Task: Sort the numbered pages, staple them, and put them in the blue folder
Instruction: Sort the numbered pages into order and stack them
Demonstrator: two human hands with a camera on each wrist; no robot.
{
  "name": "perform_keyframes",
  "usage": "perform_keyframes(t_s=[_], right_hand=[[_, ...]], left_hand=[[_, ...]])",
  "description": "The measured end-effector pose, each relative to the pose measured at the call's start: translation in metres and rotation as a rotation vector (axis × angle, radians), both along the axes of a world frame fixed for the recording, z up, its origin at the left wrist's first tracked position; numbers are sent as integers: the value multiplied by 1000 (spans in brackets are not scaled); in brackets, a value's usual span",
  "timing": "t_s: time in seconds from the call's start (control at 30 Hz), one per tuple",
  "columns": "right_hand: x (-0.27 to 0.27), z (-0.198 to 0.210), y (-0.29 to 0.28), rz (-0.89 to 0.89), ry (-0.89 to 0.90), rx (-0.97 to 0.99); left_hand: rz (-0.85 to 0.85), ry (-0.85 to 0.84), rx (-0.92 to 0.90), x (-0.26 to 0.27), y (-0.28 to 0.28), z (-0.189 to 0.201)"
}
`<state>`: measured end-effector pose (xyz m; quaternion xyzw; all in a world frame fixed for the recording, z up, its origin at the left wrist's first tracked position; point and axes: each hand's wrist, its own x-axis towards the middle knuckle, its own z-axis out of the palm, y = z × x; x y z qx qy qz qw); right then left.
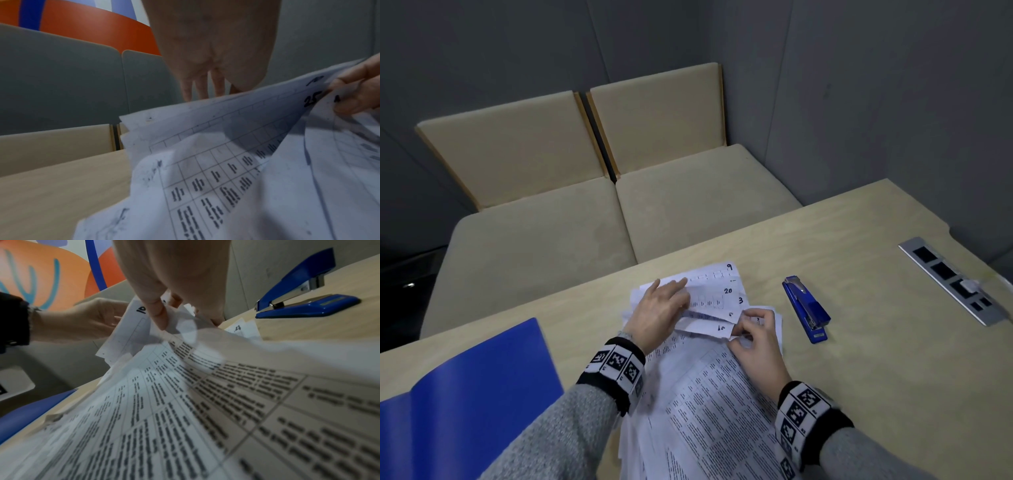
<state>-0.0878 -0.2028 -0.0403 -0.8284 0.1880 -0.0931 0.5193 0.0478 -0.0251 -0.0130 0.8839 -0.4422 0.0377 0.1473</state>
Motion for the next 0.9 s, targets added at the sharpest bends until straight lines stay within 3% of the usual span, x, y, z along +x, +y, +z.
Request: perform_keyframes(t_s=[0.1,0.23,0.4,0.47,0.63,0.73,0.9], right_hand=[[-1,-1,0,6,-3,-44],[0,-2,-1,70,4,8],[0,3,2,105,13,41],[0,3,2,98,4,51],[1,2,1,101,-7,88],[0,2,5,105,-23,80],[-1,2,6,108,9,40]], left_hand=[[13,111,46,-2,5,-5],[142,428,67,-1,0,3],[216,563,174,17,-20,6],[206,508,186,21,-26,5],[104,200,-22,13,-17,-2],[95,205,-79,5,-14,1],[32,239,-14,4,-13,3]])
